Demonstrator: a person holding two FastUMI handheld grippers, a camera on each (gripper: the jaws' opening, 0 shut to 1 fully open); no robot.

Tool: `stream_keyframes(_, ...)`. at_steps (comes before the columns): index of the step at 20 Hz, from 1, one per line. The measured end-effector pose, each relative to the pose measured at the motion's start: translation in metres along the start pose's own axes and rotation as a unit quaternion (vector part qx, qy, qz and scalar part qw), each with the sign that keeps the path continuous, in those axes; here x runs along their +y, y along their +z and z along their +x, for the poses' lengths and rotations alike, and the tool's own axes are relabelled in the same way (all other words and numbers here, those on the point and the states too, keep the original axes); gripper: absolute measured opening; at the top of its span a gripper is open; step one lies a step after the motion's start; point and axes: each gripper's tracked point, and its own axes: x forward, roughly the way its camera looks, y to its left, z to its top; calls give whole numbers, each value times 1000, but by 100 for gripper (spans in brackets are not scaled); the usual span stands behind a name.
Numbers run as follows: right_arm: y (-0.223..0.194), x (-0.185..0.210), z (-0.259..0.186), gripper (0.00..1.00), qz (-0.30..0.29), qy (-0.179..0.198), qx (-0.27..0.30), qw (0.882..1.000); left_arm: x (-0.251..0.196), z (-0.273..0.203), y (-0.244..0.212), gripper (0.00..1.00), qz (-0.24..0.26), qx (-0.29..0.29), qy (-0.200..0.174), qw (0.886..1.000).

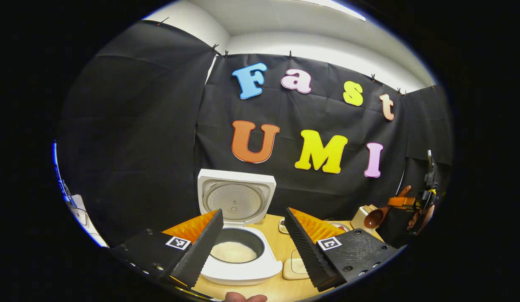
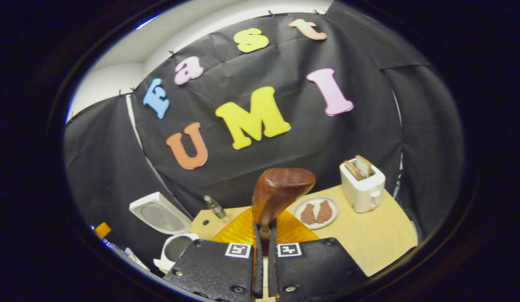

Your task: Close the left gripper, press the button to open the rice cooker; take a wooden spoon from the chopstick holder with the right hand, scoop a spoonful of rice and pour it into the rice cooker, then put the wooden spoon back into the chopstick holder.

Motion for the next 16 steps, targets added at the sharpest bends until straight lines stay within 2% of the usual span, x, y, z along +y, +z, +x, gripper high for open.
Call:
stream_keyframes(3, -39, -53, 5, 10, -5, -46, 34, 998, -4, 6, 1, 94, 0, 1, 13, 1000)
stream_keyframes(6, -80, -85, 15, 10, 2, -73, 68, 995, -7, 9, 0, 94, -4, 6, 23, 1000)
stream_keyframes(10, -122, -112, 29, 10, 33, -90, 103, 990, -8, 6, -2, 94, 1, 13, 37, 999)
stream_keyframes(16, -169, -134, 40, 10, 38, -109, 126, 985, -12, 3, -9, 94, 15, 27, 44, 999)
